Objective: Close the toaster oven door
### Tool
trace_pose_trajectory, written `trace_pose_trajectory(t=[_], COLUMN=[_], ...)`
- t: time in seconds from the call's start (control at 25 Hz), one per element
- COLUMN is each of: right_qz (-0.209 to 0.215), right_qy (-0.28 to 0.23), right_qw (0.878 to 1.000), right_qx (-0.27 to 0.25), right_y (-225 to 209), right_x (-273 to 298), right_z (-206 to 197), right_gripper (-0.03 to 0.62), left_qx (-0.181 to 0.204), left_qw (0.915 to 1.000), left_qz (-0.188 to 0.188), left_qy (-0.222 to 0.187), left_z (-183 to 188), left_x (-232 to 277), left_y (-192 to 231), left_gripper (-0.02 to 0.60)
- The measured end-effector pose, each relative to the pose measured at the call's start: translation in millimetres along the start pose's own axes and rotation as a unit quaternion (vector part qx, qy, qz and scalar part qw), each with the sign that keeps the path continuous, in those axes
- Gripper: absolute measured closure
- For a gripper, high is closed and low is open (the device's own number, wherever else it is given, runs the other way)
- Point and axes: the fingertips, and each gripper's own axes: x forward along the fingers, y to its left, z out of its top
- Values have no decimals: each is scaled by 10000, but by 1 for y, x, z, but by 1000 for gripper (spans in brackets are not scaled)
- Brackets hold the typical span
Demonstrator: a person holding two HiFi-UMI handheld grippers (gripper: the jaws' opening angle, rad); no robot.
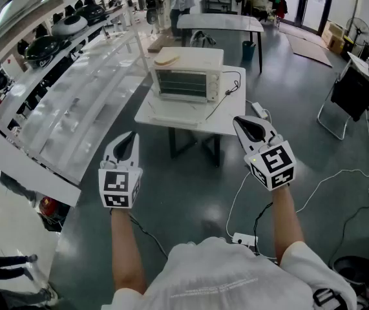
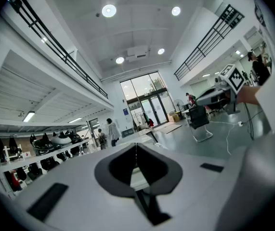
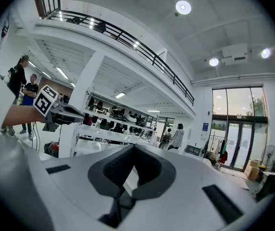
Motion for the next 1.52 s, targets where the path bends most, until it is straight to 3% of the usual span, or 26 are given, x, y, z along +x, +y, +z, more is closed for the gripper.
trace_pose_trajectory(t=[0.76,1.08,1.4,1.44,1.52], right_qz=[278,594,833,875,977], right_qy=[-150,-89,-206,-210,-178], right_qw=[9993,9980,9959,9954,9944], right_qx=[212,189,294,315,369], right_y=[-14,-17,-20,-20,-19], right_x=[6,-6,-18,-19,-19], right_z=[-14,-36,-45,-46,-49], right_gripper=[579,579,577,571,494], left_qx=[-65,-116,-390,-391,-434], left_qw=[9995,9984,9980,9981,9979], left_qz=[140,245,118,87,43], left_qy=[275,494,489,477,470], left_z=[-11,-14,-16,-15,-16], left_x=[8,7,6,5,5], left_y=[-18,-49,-78,-81,-88], left_gripper=[563,563,561,561,554])
